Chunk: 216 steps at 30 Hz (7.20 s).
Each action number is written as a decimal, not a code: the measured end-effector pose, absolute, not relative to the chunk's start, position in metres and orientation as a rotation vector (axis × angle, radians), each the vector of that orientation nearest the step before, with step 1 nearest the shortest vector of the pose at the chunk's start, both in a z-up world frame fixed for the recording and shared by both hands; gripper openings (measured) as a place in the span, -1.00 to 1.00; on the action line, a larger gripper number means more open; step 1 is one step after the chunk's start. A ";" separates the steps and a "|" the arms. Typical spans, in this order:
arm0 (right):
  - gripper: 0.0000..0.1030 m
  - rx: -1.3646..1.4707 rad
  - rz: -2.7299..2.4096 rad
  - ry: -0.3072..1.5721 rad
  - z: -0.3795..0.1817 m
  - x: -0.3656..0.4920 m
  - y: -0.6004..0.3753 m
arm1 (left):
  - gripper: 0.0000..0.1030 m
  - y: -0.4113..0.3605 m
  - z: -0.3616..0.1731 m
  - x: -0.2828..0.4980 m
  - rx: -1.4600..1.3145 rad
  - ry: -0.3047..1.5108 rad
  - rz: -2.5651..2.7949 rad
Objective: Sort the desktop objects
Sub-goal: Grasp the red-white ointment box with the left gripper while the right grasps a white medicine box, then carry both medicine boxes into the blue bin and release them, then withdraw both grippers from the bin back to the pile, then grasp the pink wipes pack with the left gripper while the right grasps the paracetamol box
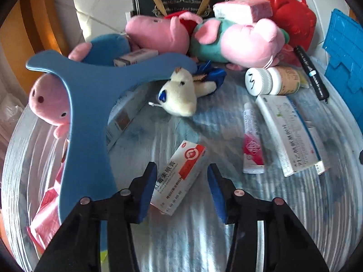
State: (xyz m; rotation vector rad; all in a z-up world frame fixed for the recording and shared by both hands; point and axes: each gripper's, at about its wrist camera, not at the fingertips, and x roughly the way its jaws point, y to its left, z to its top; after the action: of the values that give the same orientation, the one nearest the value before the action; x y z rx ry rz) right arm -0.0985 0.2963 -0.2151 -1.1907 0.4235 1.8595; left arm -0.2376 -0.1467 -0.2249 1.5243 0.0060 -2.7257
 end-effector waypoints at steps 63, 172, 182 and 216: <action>-0.50 -0.498 1.849 -0.049 0.055 0.142 0.167 | -0.50 0.181 0.074 -0.091 0.775 -0.057 -3.553; 1.00 -0.858 1.942 0.182 -0.078 -0.058 0.266 | 0.41 -0.281 -0.187 -0.155 1.606 0.036 -2.599; 1.00 -1.156 1.885 0.379 -0.177 -0.115 0.317 | 1.00 -0.303 -0.225 -0.193 1.713 0.064 -2.545; 0.44 -1.424 1.848 0.376 -0.261 -0.188 0.301 | -0.64 -0.253 -0.178 -0.136 1.423 0.448 -2.564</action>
State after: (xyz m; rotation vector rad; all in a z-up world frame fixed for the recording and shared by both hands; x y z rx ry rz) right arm -0.1877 0.3010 -0.2614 -1.4241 0.3755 1.8478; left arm -0.1363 -0.2534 -0.1784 1.4225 0.4480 -2.5635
